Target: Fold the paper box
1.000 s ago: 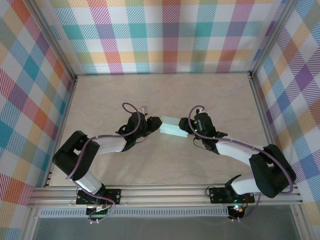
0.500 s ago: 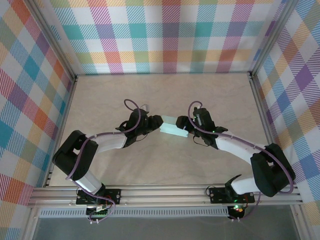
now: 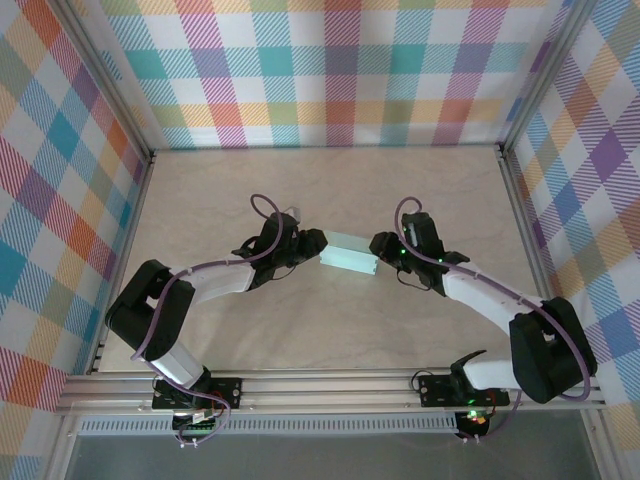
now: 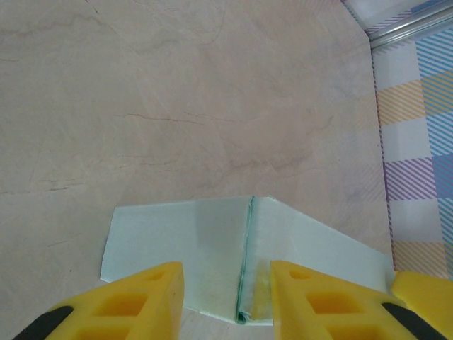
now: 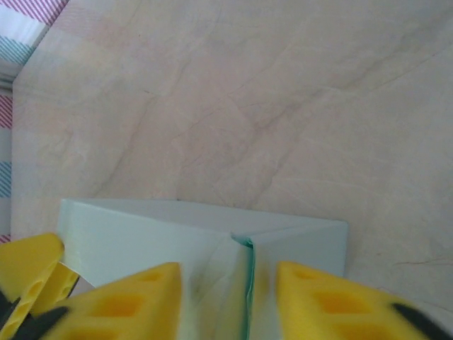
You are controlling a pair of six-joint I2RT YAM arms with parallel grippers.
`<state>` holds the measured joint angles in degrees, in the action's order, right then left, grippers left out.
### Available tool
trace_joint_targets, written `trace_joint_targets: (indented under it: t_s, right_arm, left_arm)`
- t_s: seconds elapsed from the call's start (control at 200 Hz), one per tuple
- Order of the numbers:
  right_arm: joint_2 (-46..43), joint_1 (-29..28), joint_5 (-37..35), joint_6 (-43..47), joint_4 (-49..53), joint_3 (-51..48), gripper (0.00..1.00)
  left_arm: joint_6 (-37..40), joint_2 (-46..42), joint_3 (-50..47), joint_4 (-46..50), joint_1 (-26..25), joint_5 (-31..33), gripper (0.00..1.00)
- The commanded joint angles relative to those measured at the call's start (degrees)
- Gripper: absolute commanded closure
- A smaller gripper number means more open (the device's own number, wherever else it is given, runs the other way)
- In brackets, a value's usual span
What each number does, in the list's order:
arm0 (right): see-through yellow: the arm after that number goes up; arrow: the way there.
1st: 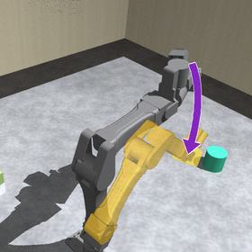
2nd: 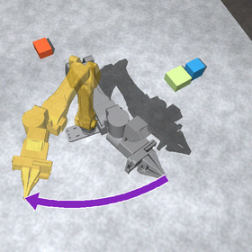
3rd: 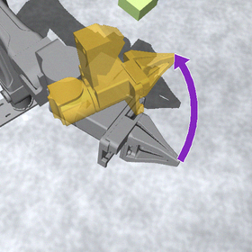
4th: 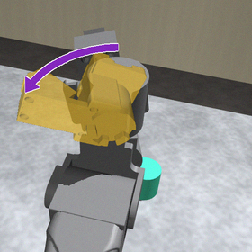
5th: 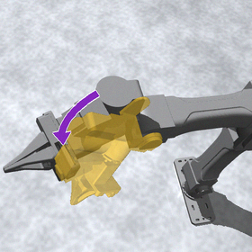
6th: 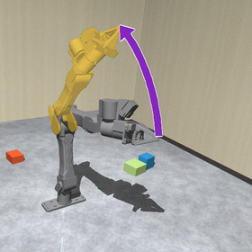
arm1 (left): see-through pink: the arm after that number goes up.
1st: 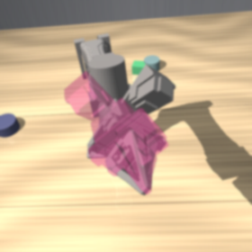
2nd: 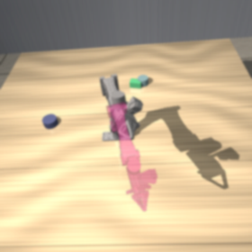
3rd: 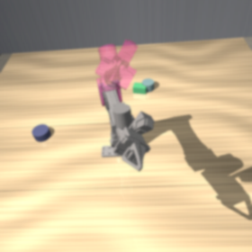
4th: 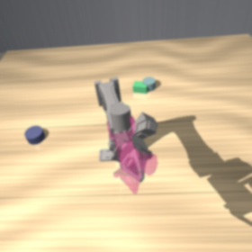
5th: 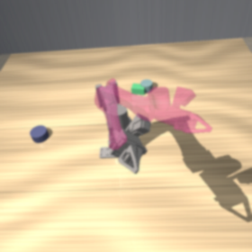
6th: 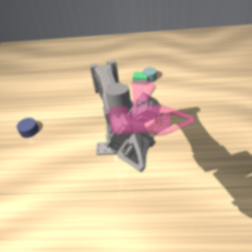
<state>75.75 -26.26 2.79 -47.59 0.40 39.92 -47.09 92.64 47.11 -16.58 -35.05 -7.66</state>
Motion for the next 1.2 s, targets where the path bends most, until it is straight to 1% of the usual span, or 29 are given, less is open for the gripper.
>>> trace_joint_targets:
  t_s: [0.0, 0.12, 0.315, 0.32, 0.335, 0.385, 0.415, 0.44, 0.51, 0.705, 0.73, 0.79, 0.875, 1.11, 1.13, 1.17, 1.195]
  right_arm:
    - [1.72, 0.06, 2.22, -1.32, 2.3, 0.41, 0.79]
    - [2.12, 0.16, 2.29, -1.95, 1.02, -0.66, 1.0]
    - [1.38, 0.47, 3.98, -2.11, -2.67, -2.04, 1.0]
    - [1.36, 0.49, 4.02, -2.09, -2.73, -2.0, 1.0]
    - [1.2, 0.51, 4.06, -2.05, -2.72, -1.95, 0.94]
    - [0.58, 0.51, 4.02, -1.77, -2.8, -1.77, 0.66]
    - [0.38, 0.51, 4.19, -1.65, -2.95, -1.66, 0.56]
    - [0.01, 0.51, 4.16, -1.71, -2.8, -1.67, 0.52]
    - [-0.79, 0.51, 4.07, -2.12, -2.63, -1.8, 0.51]
    - [-2.19, 0.58, 4.74, -4.12, -5.56, -4.61, 0.61]
    - [-2.27, 0.64, 4.92, -4.41, -6.0, -5.0, 0.65]
    - [-1.76, 0.64, 5.21, -4.53, -6.33, -5.48, 0.77]
    - [-0.96, 0.68, 4.91, -4.26, -6.28, -5.95, 1.0]
    - [-2.79, 0.88, 4.91, -3.41, -8.77, -7.25, 1.0]
    - [-3.25, 0.86, 4.8, -3.23, -9.45, -7.47, 0.93]
    - [-4.05, 0.91, 4.68, -3.21, -10.84, -7.91, 0.74]
    - [-4.43, 0.95, 4.68, -3.11, -11.35, -8.01, 0.68]
  left_arm:
    - [1.21, 3.86, -1.67, 11.75, 0.24, 2.13, 0.65]
    - [1.09, 3.95, -1.67, 11.83, 0.22, 2.28, 0.65]
    - [1.1, 4.2, -1.56, 11.92, 0.24, 2.22, 0.65]
    - [1.11, 4.21, -1.58, 11.92, 0.24, 2.22, 0.65]
    - [1.11, 4.21, -1.53, 11.9, 0.24, 2.21, 0.65]
    - [1.0, 4.26, -1.42, 12.0, 0.24, 2.23, 0.65]
    - [0.97, 4.3, -1.41, 12.01, 0.2, 2.34, 0.65]
    - [1.02, 4.32, -1.34, 12.13, 0.26, 2.38, 0.65]
    - [0.84, 4.38, -1.31, 12.53, 0.24, 2.72, 0.65]
    - [0.87, 4.65, -1.07, 12.88, 0.25, 2.65, 0.65]
    - [0.87, 4.61, -1.07, 12.89, 0.24, 2.61, 0.65]
    - [0.82, 4.63, -1.06, 12.89, 0.24, 2.61, 0.65]
    - [0.92, 4.81, -0.97, 12.93, 0.24, 2.6, 0.65]
    - [0.89, 4.48, -0.96, 13.19, 0.24, 2.73, 0.65]
    - [0.86, 4.46, -0.96, 13.19, 0.24, 2.79, 0.65]
    - [0.88, 4.56, -0.91, 13.24, 0.24, 2.76, 0.65]
    - [0.89, 4.57, -0.89, 13.24, 0.24, 2.68, 0.65]
